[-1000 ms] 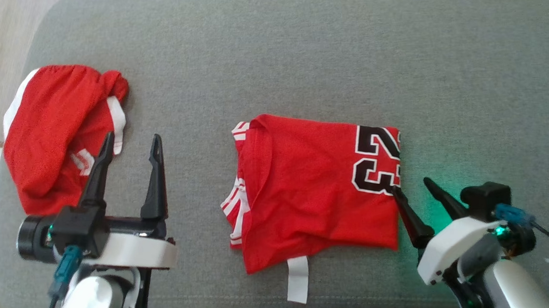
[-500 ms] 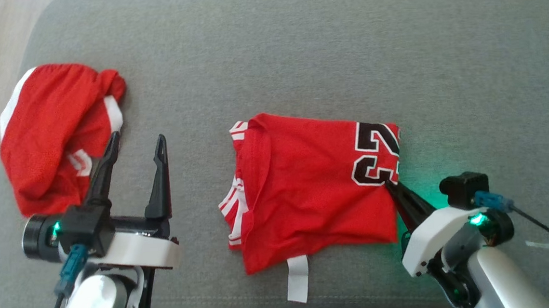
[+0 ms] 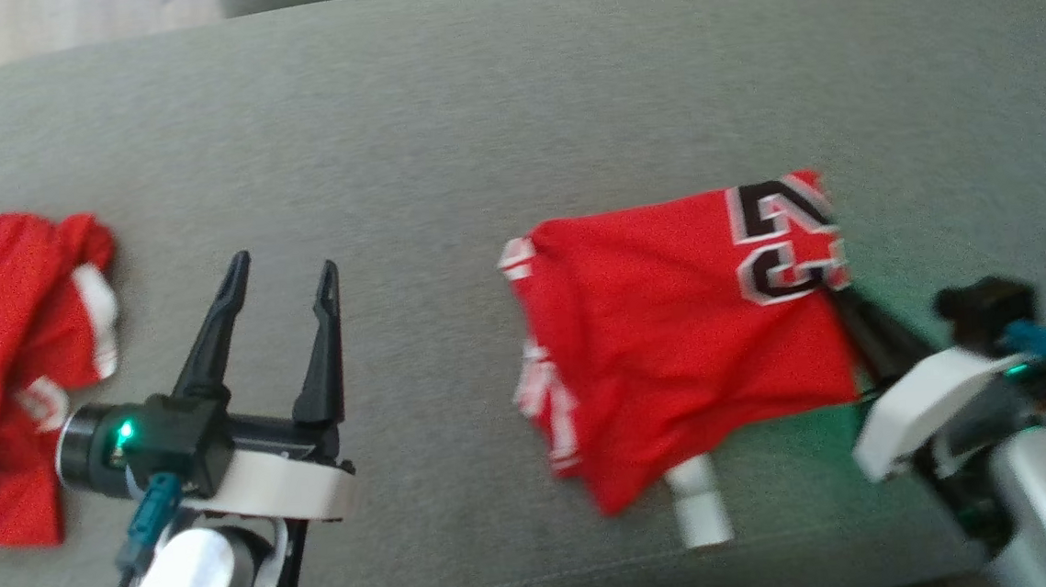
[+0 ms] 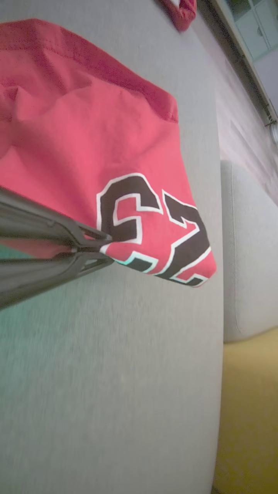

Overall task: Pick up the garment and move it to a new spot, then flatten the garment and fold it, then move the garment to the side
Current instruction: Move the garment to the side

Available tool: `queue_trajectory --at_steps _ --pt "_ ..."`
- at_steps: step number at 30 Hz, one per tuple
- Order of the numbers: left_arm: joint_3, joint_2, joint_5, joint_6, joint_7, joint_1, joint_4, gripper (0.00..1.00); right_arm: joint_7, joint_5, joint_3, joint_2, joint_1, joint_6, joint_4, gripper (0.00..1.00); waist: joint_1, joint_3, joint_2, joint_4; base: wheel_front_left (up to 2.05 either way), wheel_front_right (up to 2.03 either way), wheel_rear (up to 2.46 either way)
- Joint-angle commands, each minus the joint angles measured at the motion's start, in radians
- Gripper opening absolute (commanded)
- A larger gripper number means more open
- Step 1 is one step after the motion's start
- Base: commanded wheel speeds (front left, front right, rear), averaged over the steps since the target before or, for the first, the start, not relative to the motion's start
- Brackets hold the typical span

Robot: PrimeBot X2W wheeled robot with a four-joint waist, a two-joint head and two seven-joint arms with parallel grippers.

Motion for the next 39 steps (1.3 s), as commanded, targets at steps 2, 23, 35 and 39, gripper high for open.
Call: queue_trajectory --at_steps 2,23,35,39 --pt "0.022 0.003 0.015 -0.010 -0.007 -0.052 -0.035 1.00 0.012 -0.013 -0.040 -0.085 -0.043 -0.001 -0.046 0.00 0.0000 0.012 0.0000 -0.068 0.00 0.00 0.00" --pt "-0.028 0.003 0.069 -0.069 -0.004 -0.225 -0.073 1.00 0.072 -0.016 -0.437 -0.299 -0.265 -0.001 -0.032 0.00 0.0000 0.245 0.0000 -0.133 0.00 0.00 0.00" --pt "-0.066 0.015 0.113 -0.116 0.008 -0.342 -0.126 1.00 0.056 -0.115 -0.676 -0.201 -0.247 -0.001 -0.087 0.00 0.0000 0.423 0.0000 -0.150 0.00 0.00 0.00" --pt "-0.075 0.018 0.122 -0.128 0.012 -0.375 -0.130 1.00 0.047 -0.143 -0.723 -0.167 -0.256 -0.001 -0.081 0.00 0.0000 0.468 0.0000 -0.155 0.00 0.00 0.00"
